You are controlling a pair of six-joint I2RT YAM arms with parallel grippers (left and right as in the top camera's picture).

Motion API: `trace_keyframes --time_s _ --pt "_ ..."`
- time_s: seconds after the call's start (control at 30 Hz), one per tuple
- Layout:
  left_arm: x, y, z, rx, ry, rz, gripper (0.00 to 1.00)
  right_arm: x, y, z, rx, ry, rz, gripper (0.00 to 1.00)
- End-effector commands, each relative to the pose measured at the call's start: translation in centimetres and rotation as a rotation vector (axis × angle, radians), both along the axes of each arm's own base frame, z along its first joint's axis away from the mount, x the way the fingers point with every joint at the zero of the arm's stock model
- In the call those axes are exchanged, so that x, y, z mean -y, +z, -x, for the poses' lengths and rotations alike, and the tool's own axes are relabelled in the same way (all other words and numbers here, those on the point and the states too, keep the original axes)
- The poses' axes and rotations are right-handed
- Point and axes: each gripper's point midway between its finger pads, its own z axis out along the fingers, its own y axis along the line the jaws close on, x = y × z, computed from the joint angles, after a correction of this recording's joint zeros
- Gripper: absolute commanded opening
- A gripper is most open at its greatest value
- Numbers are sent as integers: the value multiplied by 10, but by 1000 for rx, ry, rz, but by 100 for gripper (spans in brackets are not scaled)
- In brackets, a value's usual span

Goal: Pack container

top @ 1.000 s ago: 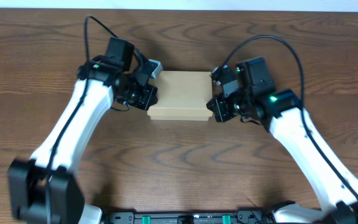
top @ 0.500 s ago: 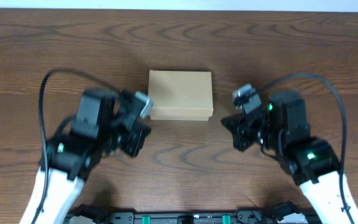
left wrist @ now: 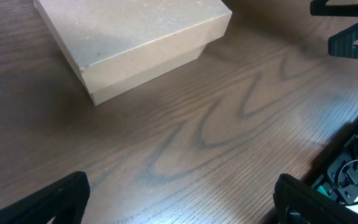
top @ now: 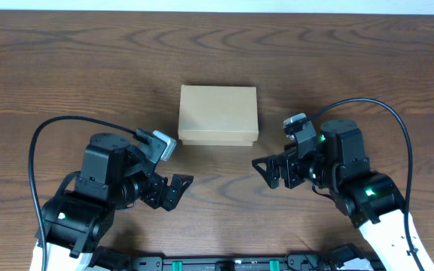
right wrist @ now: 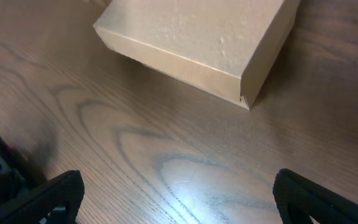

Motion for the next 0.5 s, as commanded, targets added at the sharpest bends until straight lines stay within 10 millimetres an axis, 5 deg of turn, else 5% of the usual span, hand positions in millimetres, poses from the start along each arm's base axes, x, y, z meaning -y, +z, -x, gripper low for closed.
trace_keyframes --time_s 0.0,0.3,0.47 --pt "-2 0 -1 2 9 -9 95 2 -5 -2 -29 -22 -1 99" --pt "-3 1 2 13 11 -16 95 1 -9 -2 -45 -22 5 99" --pt "-39 12 -11 154 166 -89 95 1 -9 -2 -45 -22 5 99"
